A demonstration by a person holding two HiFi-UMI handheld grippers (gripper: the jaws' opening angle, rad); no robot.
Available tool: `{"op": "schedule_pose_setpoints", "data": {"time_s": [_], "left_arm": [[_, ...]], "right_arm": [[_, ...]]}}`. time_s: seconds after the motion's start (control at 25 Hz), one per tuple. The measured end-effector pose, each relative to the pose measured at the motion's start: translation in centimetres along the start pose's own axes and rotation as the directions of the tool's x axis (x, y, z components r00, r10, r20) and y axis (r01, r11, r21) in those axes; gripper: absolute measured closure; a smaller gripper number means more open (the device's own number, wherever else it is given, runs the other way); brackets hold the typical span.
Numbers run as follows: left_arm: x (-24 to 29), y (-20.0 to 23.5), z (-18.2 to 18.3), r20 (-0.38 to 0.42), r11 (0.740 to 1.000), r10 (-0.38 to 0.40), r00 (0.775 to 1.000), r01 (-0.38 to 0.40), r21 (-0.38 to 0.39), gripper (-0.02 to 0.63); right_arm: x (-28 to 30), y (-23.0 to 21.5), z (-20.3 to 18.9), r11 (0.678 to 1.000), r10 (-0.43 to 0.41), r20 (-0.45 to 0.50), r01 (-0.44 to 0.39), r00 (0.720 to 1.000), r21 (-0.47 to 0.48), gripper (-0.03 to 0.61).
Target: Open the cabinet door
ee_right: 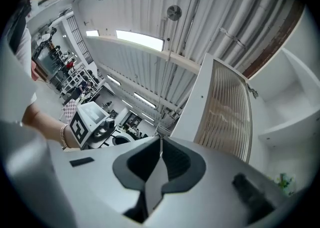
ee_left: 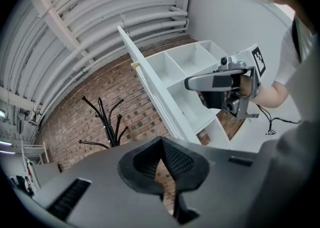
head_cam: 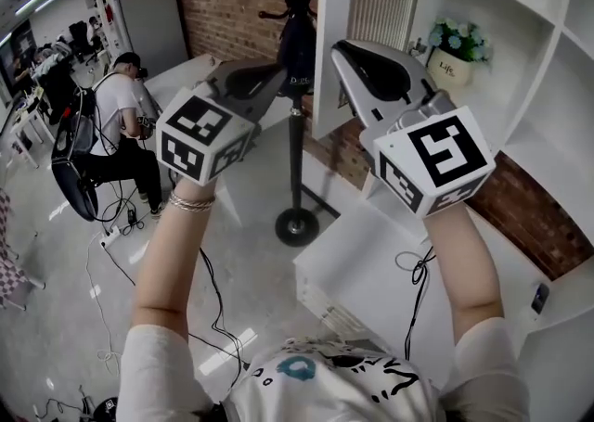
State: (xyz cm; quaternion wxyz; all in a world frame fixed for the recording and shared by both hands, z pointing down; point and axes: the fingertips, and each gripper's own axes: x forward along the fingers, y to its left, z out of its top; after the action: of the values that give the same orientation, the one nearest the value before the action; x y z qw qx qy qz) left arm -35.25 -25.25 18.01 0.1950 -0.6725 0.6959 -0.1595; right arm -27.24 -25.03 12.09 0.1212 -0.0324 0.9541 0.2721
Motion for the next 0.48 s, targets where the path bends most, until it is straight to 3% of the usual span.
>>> {"op": "schedule_pose_setpoints", "data": {"time_s": [0.24,0.48], "left_arm": [[0.4,-2.8,-2.9,-0.034,0.996,-0.072,0.997,0.069,-0.058,0.601],[-0.2,-6.4,-6.7,-0.067,0.988,-0.122,0.990,0.114,-0.109,0.601]], "right_arm": [[-1.4,0.9,-3.2,0.999,-0.001,-0.073,0.005,0.997,0.050,0.545],[-2.9,3.2,-5.7,0.993,0.003,-0.083,0.007,0.997,0.121,0.545]]}}
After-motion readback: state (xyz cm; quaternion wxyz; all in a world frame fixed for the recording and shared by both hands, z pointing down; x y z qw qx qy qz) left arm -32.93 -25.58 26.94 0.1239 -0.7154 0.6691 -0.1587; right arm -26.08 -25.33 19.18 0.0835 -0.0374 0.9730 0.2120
